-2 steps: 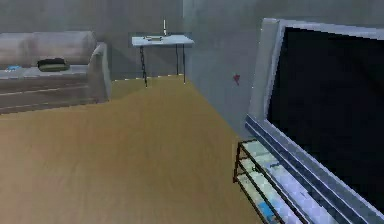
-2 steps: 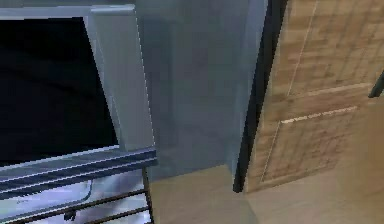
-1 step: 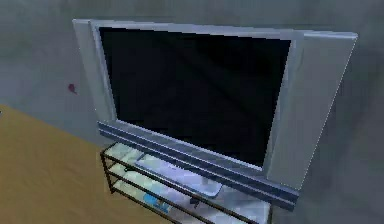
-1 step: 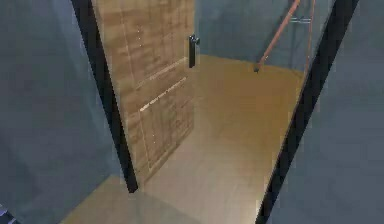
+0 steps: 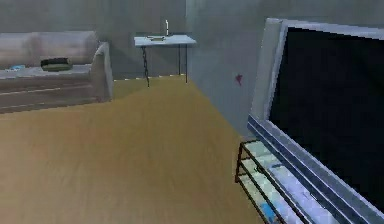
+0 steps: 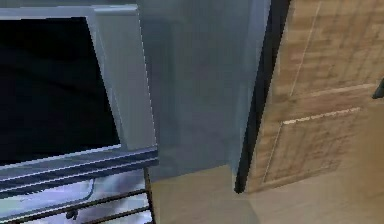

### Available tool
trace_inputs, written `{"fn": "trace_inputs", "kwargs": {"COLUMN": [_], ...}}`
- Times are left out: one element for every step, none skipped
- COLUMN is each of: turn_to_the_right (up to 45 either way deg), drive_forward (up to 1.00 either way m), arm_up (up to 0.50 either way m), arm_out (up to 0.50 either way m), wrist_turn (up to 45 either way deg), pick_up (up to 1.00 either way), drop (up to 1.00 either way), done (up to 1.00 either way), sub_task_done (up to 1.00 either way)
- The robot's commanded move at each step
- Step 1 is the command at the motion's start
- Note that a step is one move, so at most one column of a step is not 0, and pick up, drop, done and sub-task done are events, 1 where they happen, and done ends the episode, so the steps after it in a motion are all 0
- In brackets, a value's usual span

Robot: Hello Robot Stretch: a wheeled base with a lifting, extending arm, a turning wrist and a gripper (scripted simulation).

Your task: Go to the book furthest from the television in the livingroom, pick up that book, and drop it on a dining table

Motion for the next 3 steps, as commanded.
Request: {"fn": "trace_inputs", "kwargs": {"turn_to_the_right": [-39.0,-3.0,0.0], "drive_forward": [0.0,0.0,1.0], "arm_up": [0.0,0.0,0.0], "arm_out": [0.0,0.0,0.0], "wrist_turn": [0.0,0.0,0.0], "pick_up": [0.0,0.0,0.0], "drop": [0.0,0.0,0.0], "done": [0.0,0.0,0.0], "sub_task_done": [0.0,0.0,0.0]}}
